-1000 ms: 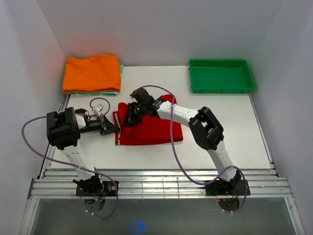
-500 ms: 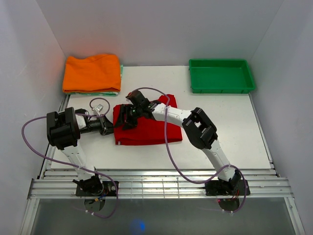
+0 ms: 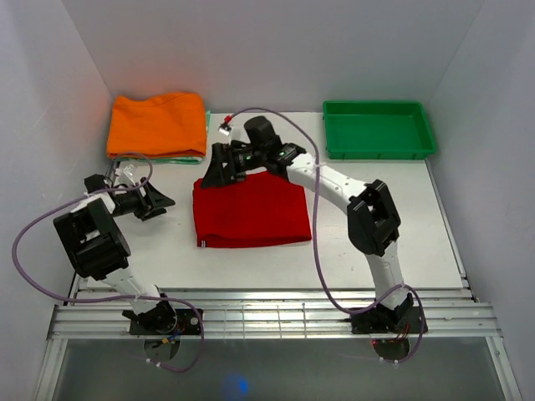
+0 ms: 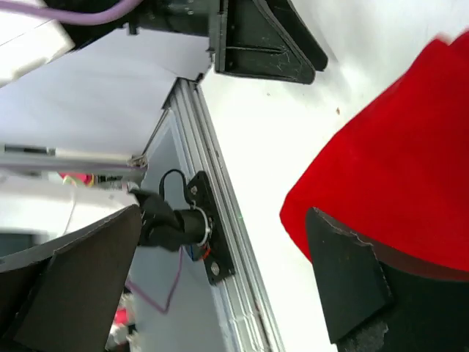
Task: Fold and stack the trousers
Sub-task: Fold the trousers
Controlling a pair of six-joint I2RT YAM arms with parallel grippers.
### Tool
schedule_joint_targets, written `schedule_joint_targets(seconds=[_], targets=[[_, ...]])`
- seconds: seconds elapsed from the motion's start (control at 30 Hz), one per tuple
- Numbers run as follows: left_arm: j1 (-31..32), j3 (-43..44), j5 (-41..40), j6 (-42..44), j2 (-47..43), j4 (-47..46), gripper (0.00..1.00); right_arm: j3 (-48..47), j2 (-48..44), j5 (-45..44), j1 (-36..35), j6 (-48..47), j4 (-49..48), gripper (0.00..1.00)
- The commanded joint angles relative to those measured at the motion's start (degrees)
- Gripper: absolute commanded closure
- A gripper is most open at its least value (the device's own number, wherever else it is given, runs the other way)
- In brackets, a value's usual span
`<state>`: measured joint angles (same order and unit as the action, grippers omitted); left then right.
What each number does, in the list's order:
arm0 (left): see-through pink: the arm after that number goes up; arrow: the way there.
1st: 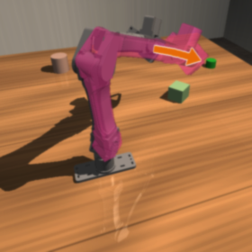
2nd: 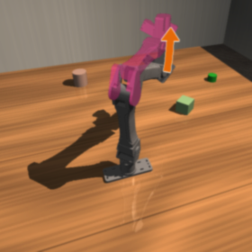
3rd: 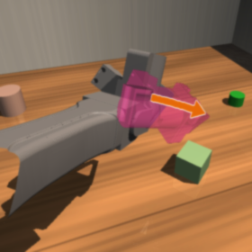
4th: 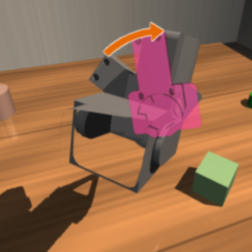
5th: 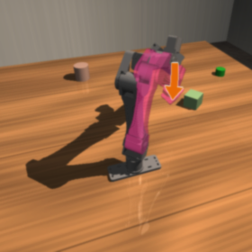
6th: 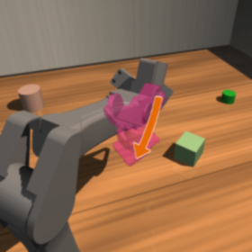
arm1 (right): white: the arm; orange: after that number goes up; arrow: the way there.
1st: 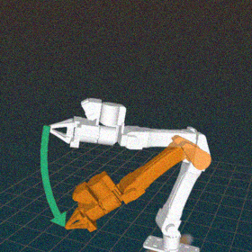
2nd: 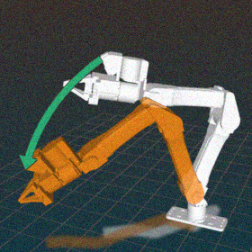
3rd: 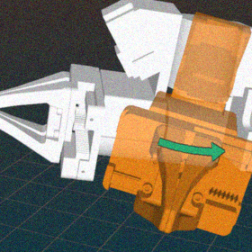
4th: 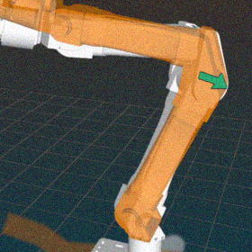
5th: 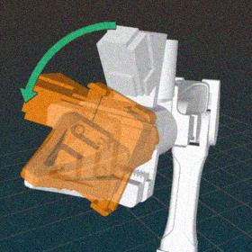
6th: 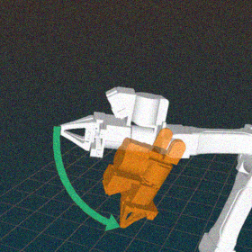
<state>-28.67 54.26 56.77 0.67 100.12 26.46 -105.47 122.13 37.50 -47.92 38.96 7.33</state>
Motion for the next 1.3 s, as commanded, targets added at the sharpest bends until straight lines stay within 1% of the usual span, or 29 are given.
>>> schedule_joint_targets(seconds=[0.0, 0.03, 0.07, 0.1, 0.13, 0.17, 0.2, 0.23, 0.27, 0.3, 0.33, 0.4, 0.43, 0.5, 0.53, 0.57, 0.6, 0.63, 0.67, 0.77, 0.9, 0.93, 1.0, 1.03, 1.07, 1.13, 1.17, 1.23, 1.27], targets=[[-1.9, 8.5, -1.1, 11.7, -5.7, 10.8, 0.26, -3.7, -6.5, 13.6, 10.2, -18.4, 9.3, 0.00], [-2.6, 10.7, 0.7, 14.2, -5.9, 12.8, 0.25, -3.8, -7.6, 17.1, 12.1, -22.2, 12.4, 0.08], [-2.6, 12.8, 2.8, 17.1, -6.1, 15.4, 0.24, -3.7, -8.2, 18.1, 16.1, -26.6, 16.3, 0.10], [-2.4, 16.3, 8.1, 21.4, -6.2, 19.7, 0.23, -3.1, -10.0, 18.5, 18.2, -35.1, 23.7, 0.10], [-1.8, 18.5, 13.7, 23.9, -6.9, 23.3, 0.21, 0.1, -11.1, 19.2, 22.0, -43.2, 26.5, 0.10], [-0.9, 19.1, 15.1, 24.1, -7.3, 24.2, 0.20, 1.5, -12.8, 18.7, 23.5, -47.4, 33.0, 0.10], [5.2, 18.0, 17.6, 24.2, -10.7, 25.5, 0.20, 11.7, -16.4, 18.3, 26.5, -60.4, 41.1, 0.09], [11.1, 13.9, 18.5, 21.0, -12.0, 23.6, 0.23, 16.9, -18.5, 20.6, 26.7, -63.9, 42.1, 0.06], [14.4, 9.9, 19.2, 17.4, -13.1, 20.4, 0.25, 22.2, -19.6, 22.1, 26.7, -64.1, 40.1, 0.04], [15.6, 9.8, 19.2, 17.4, -13.6, 18.0, 0.25, 24.6, -20.0, 22.1, 26.7, -64.1, 40.1, 0.04], [16.9, 5.4, 19.0, 12.7, -14.1, 15.3, 0.26, 26.7, -20.2, 22.7, 26.7, -64.0, 38.4, 0.02], [19.2, 2.0, 18.5, 10.8, -14.2, 10.9, 0.29, 32.1, -20.3, 23.1, 26.8, -63.9, 36.4, 0.00], [19.9, -0.4, 18.3, 10.2, -13.4, 10.0, 0.29, 34.0, -20.3, 23.9, 26.8, -63.0, 34.8, 0.00], [20.7, -2.2, 18.1, 9.3, -11.6, 8.9, 0.31, 37.3, -20.3, 24.3, 26.8, -59.9, 29.7, 0.00], [20.8, -3.0, 17.9, 8.6, -9.2, 8.4, 0.31, 40.2, -20.0, 23.9, 26.8, -58.5, 27.8, 0.00], [20.7, -4.3, 15.2, 6.5, -7.6, 7.1, 0.32, 41.2, -19.7, 23.5, 26.8, -56.3, 24.8, 0.00], [20.7, -4.7, 13.6, 5.8, -5.7, 6.9, 0.35, 42.2, -19.3, 23.0, 26.9, -54.9, 23.2, 0.00], [20.3, -4.9, 12.2, 5.6, -1.6, 7.0, 0.37, 43.9, -18.3, 21.5, 26.9, -53.6, 21.6, 0.00], [20.0, -5.3, 11.0, 5.1, 0.4, 7.0, 0.38, 44.7, -17.7, 20.8, 26.9, -52.5, 20.4, 0.00], [18.8, -5.1, 6.3, 1.1, 6.6, 4.7, 0.39, 47.5, -15.7, 17.9, 27.1, -47.2, 14.7, 0.00], [17.9, -3.8, 1.5, -0.1, 9.0, 3.3, 0.38, 49.7, -12.4, 16.4, 27.3, -43.0, 10.9, 0.00], [17.9, -3.5, 0.5, 0.1, 9.1, 3.3, 0.37, 50.1, -12.4, 17.0, 27.2, -42.5, 9.9, 0.04], [17.9, -2.1, 0.3, 1.6, 8.4, 5.6, 0.37, 51.3, -14.6, 18.0, 27.0, -42.6, 9.3, 0.05], [18.0, 0.7, 1.1, 5.6, 7.9, 7.4, 0.37, 51.2, -15.8, 18.6, 26.6, -44.2, 10.7, 0.05], [17.9, 2.6, 2.4, 8.4, 7.4, 12.5, 0.37, 51.1, -17.2, 19.2, 26.4, -45.6, 12.2, 0.05], [17.9, 7.4, 5.3, 14.8, 5.3, 19.0, 0.37, 48.8, -21.7, 20.1, 25.9, -48.0, 15.6, 0.05], [17.9, 12.4, 8.3, 19.2, 4.5, 24.2, 0.37, 47.9, -23.2, 21.6, 25.8, -49.2, 18.0, 0.05], [17.9, 16.3, 11.3, 20.5, 1.9, 26.2, 0.37, 43.9, -26.7, 21.9, 25.8, -49.3, 19.2, 0.05], [17.9, 18.6, 14.0, 18.6, 1.1, 24.9, 0.37, 42.2, -27.5, 21.7, 25.8, -49.2, 19.7, 0.04]])
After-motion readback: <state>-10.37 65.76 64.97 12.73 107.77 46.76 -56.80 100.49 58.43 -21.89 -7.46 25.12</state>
